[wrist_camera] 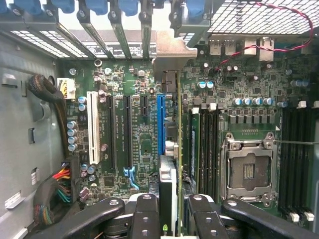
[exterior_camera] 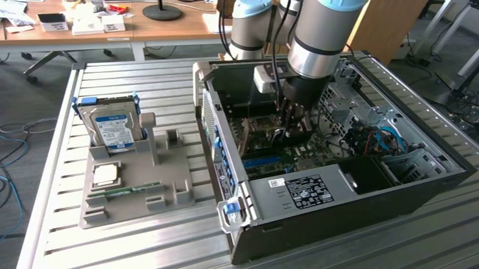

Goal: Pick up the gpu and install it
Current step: 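Insert the gpu into the slot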

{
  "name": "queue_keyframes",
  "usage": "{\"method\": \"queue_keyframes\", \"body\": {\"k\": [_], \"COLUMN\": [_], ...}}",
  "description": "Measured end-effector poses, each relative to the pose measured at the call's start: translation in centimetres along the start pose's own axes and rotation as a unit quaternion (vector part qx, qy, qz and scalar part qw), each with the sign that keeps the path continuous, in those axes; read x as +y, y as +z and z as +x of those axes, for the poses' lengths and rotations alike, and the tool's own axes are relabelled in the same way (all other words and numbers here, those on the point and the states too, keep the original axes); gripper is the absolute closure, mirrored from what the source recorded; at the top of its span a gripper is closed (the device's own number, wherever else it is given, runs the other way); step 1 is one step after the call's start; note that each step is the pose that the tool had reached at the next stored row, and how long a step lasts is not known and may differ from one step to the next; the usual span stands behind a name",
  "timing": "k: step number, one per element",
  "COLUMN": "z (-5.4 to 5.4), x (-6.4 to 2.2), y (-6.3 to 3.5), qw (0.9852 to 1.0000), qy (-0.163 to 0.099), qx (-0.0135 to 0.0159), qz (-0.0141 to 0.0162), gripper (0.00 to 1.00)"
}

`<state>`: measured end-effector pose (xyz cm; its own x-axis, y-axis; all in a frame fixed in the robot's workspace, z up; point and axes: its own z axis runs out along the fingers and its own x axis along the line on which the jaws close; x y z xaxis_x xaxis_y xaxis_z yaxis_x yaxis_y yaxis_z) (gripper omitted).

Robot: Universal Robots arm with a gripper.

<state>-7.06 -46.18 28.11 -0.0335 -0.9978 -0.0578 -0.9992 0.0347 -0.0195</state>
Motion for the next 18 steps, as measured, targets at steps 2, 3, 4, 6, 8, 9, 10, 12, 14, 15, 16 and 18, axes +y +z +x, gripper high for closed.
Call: {"method": "queue_keyframes", "body": {"k": [2,3,4,6,8,9,10,12,14,15,16,18], "z": [0.01,0.03,0.10,0.33,0.40,0.40,0.41,0.43,0.44,0.44,0.44,0.44], "x": [0.00,0.01,0.01,-0.01,0.01,0.03,0.06,0.14,0.21,0.21,0.21,0.21], "y": [0.08,0.09,0.10,0.09,0.14,0.19,0.24,0.38,0.47,0.47,0.47,0.48], "qw": [1.0000,1.0000,1.0000,1.0000,1.0000,1.0000,1.0000,1.0000,1.0000,1.0000,1.0000,1.0000], "qy": [0.000,0.000,0.000,0.000,0.000,0.000,0.000,0.000,0.000,0.000,0.000,0.000], "qx": [0.0001,0.0002,0.0000,0.0001,-0.0001,-0.0001,0.0000,0.0000,0.0001,0.0002,0.0002,0.0001], "qz": [-0.0001,-0.0001,0.0000,0.0000,0.0000,0.0000,0.0000,0.0000,-0.0001,-0.0001,-0.0001,0.0000], "gripper": [0.73,0.73,0.73,0.73,0.73,0.73,0.73,0.73,0.73,0.73,0.73,0.73]}}
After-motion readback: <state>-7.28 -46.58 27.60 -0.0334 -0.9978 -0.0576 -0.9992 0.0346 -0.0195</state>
